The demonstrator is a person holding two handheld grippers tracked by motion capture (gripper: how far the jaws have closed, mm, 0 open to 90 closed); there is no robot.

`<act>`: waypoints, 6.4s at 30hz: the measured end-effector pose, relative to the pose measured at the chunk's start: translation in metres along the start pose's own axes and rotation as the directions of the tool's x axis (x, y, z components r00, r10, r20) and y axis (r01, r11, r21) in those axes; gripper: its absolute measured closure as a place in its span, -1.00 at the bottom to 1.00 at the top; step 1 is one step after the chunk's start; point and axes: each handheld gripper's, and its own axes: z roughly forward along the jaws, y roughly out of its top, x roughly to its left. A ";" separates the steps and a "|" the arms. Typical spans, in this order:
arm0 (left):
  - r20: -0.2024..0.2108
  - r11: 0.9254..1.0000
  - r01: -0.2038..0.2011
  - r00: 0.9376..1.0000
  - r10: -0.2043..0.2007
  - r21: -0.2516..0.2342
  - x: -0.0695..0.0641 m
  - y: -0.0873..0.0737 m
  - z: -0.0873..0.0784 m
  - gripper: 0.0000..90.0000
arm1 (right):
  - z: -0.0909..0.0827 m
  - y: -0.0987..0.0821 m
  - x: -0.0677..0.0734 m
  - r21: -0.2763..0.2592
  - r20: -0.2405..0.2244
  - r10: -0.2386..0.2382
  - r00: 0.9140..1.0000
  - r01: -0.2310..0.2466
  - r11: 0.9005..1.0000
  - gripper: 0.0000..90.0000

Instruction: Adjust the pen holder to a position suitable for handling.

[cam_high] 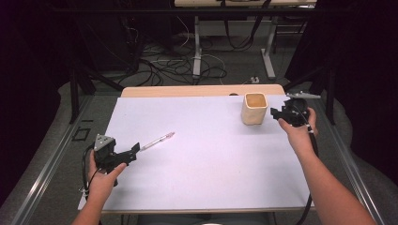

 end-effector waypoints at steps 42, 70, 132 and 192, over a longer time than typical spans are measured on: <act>0.004 1.000 0.006 1.000 -0.006 0.011 0.004 -0.001 0.001 -0.96 | 0.077 0.034 0.019 0.092 0.087 0.062 0.994 -0.070 0.993 0.40; 0.002 1.000 0.011 1.000 -0.011 0.005 0.005 -0.002 0.000 -0.95 | 0.088 0.029 0.019 0.126 0.165 0.039 0.986 -0.060 0.990 0.86; -0.003 1.000 0.013 1.000 -0.013 0.013 0.005 -0.002 0.001 -0.95 | 0.040 0.010 0.099 0.114 -0.135 -0.062 0.989 0.077 0.990 0.87; -0.001 1.000 0.005 1.000 -0.005 0.021 0.003 -0.002 0.003 -0.94 | 0.035 0.003 0.172 0.108 -0.660 -0.408 0.630 0.618 0.779 0.84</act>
